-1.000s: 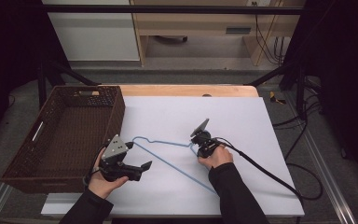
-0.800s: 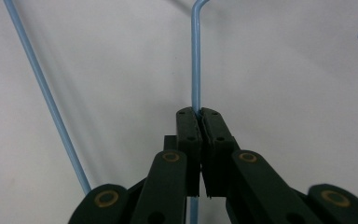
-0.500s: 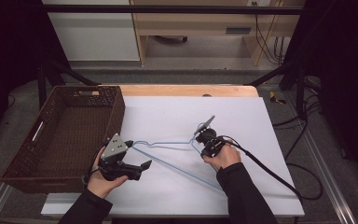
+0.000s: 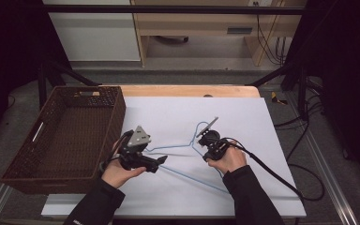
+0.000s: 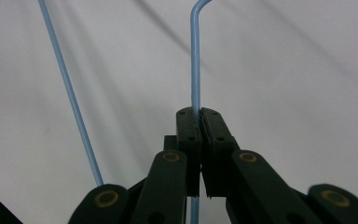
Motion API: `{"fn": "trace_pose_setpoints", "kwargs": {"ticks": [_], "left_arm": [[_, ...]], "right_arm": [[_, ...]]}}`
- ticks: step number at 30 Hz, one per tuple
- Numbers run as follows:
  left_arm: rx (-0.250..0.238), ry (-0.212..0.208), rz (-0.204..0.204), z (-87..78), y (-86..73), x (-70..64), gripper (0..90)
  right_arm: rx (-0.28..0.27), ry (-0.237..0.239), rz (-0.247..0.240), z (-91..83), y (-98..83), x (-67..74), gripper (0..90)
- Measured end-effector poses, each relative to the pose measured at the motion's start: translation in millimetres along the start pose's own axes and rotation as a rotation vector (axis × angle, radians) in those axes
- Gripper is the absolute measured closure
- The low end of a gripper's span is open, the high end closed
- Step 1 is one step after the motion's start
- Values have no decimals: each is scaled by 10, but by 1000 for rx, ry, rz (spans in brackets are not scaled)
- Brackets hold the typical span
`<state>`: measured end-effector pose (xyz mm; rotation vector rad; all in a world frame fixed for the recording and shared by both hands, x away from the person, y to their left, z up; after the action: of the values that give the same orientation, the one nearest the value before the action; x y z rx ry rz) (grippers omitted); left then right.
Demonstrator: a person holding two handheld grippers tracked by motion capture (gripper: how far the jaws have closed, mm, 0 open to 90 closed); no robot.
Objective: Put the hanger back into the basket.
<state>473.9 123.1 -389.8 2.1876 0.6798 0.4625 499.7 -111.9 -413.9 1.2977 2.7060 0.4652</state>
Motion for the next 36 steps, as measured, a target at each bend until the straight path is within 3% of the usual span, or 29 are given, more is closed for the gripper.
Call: {"fn": "trace_pose_setpoints", "kwargs": {"ticks": [2, 5, 7, 8, 14, 19, 21, 24, 29, 34, 36], "left_arm": [[14, 2, -2, 68, 6, 8, 94], [65, 23, 19, 306, 6, 54, 116], [72, 25, 29, 356, 4, 63, 132], [82, 21, 53, 444, -3, 73, 141], [107, -5, 90, 606, -15, 106, 199], [169, -15, 138, 796, -68, 158, 279], [175, -18, 138, 820, -74, 162, 297], [189, -28, 155, 882, -82, 160, 394], [214, -24, 221, 963, -79, 127, 518], [220, -33, 238, 994, -74, 107, 624], [225, -25, 278, 1014, -72, 82, 656]], "right_arm": [[2, -2, 4, -3, -3, 8, 878], [-5, 0, -11, -8, -8, 8, 878], [-5, 4, -14, -8, -9, 10, 878], [-3, 3, -14, -5, -9, 10, 878], [6, 11, -13, 9, -13, 31, 878], [0, 15, -27, 10, -17, 30, 878], [0, 16, -29, 10, -17, 31, 878], [6, 20, -25, 11, -17, 38, 878], [4, 26, -39, 13, -23, 42, 878], [3, 24, -41, 18, -24, 43, 877], [2, 25, -42, 16, -23, 41, 877]]}}
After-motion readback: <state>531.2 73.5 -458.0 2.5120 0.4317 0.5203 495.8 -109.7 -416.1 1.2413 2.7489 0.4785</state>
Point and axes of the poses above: each handheld gripper's, and its own axes: z roughly forward along the jaws, y roughly out of its top, x roughly to its left, the point moved 2 cm from there along z, roughly forward along the jaws, and after that the axes turned 2 degrees about z, right-handed, at the moved point
